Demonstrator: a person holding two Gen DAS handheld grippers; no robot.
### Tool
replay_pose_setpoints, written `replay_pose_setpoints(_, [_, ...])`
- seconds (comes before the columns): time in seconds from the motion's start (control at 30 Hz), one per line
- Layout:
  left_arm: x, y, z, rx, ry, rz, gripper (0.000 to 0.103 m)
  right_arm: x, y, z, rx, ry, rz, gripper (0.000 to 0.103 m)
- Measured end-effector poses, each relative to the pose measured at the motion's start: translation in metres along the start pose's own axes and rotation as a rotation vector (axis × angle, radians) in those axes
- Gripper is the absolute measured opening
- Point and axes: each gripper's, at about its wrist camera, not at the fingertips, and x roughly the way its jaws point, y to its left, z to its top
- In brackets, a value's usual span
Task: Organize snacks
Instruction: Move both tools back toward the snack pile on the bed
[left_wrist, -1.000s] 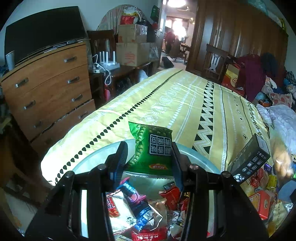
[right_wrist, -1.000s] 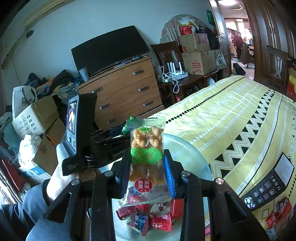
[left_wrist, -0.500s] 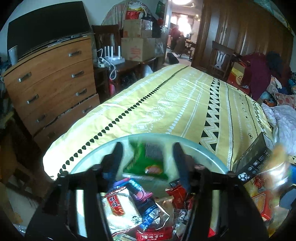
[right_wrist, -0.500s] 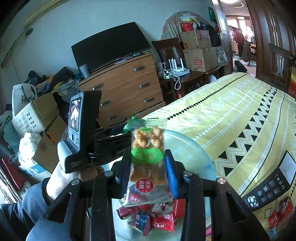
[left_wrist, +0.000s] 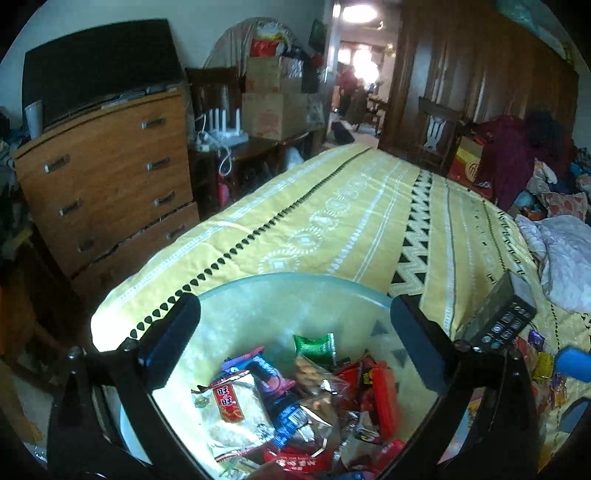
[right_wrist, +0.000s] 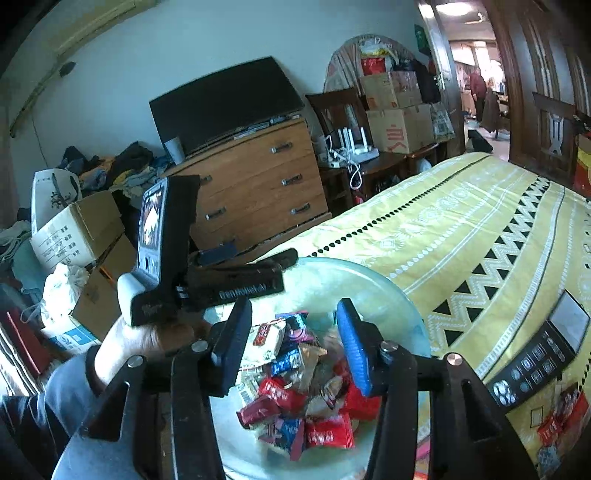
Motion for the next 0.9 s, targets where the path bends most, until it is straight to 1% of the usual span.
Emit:
replay_pose_setpoints(0.07, [-0.016, -0.005, -0.004, 0.016, -0.031, -0.029, 0.103, -0.025, -0.006, -0.021, 0.004, -0.027, -0.019, 0.053])
replay_pose_setpoints(0.13, [-0.031, -0.010, -0.011, 0.030, -0.050, -0.062, 0.103, -0.063, -0.021, -0.050, 0.035, -0.060, -0.062, 0.053])
replay_pose_setpoints(0.2, [-0.045, -0.015, -0.020, 0.026, -0.067, -0.121, 0.103, -0.101, -0.052, -0.082, 0.104, -0.074, -0.134, 0.053])
replay_pose_setpoints(0.23, [-0.051, -0.017, -0.026, 0.027, -0.075, -0.141, 0.103, -0.116, -0.070, -0.098, 0.143, -0.067, -0.184, 0.053])
replay_pose_setpoints(0.3, [-0.057, -0.024, -0.036, 0.035, -0.082, -0.173, 0.103, -0.137, -0.116, -0.136, 0.259, -0.014, -0.288, 0.053])
replay_pose_setpoints(0.37, [-0.061, -0.032, -0.046, 0.033, -0.073, -0.210, 0.103, -0.143, -0.158, -0.178, 0.389, 0.071, -0.381, 0.055])
replay_pose_setpoints(0.43, [-0.062, -0.043, -0.054, 0.035, -0.054, -0.256, 0.103, -0.136, -0.181, -0.211, 0.453, 0.140, -0.418, 0.055])
replay_pose_setpoints(0.5, [-0.064, -0.056, -0.063, 0.055, -0.039, -0.281, 0.103, -0.113, -0.200, -0.243, 0.529, 0.240, -0.379, 0.055])
replay_pose_setpoints(0.57, [-0.068, -0.069, -0.069, 0.094, -0.032, -0.294, 0.103, -0.090, -0.208, -0.262, 0.589, 0.278, -0.328, 0.055])
replay_pose_setpoints(0.6, [-0.072, -0.076, -0.074, 0.113, -0.033, -0.292, 0.103, -0.079, -0.208, -0.267, 0.588, 0.297, -0.317, 0.055])
replay_pose_setpoints(0.67, [-0.077, -0.087, -0.079, 0.149, -0.029, -0.301, 0.103, -0.057, -0.207, -0.270, 0.571, 0.325, -0.331, 0.055])
replay_pose_setpoints(0.73, [-0.080, -0.093, -0.083, 0.164, -0.028, -0.310, 0.103, -0.042, -0.205, -0.271, 0.542, 0.338, -0.378, 0.055])
replay_pose_setpoints(0.8, [-0.083, -0.098, -0.091, 0.172, -0.023, -0.309, 0.103, -0.025, -0.210, -0.275, 0.528, 0.381, -0.421, 0.057])
replay_pose_setpoints(0.87, [-0.081, -0.101, -0.095, 0.166, -0.010, -0.320, 0.103, -0.009, -0.208, -0.278, 0.472, 0.434, -0.473, 0.057])
replay_pose_setpoints(0.9, [-0.081, -0.104, -0.098, 0.170, -0.003, -0.325, 0.103, -0.005, -0.206, -0.278, 0.443, 0.442, -0.494, 0.057])
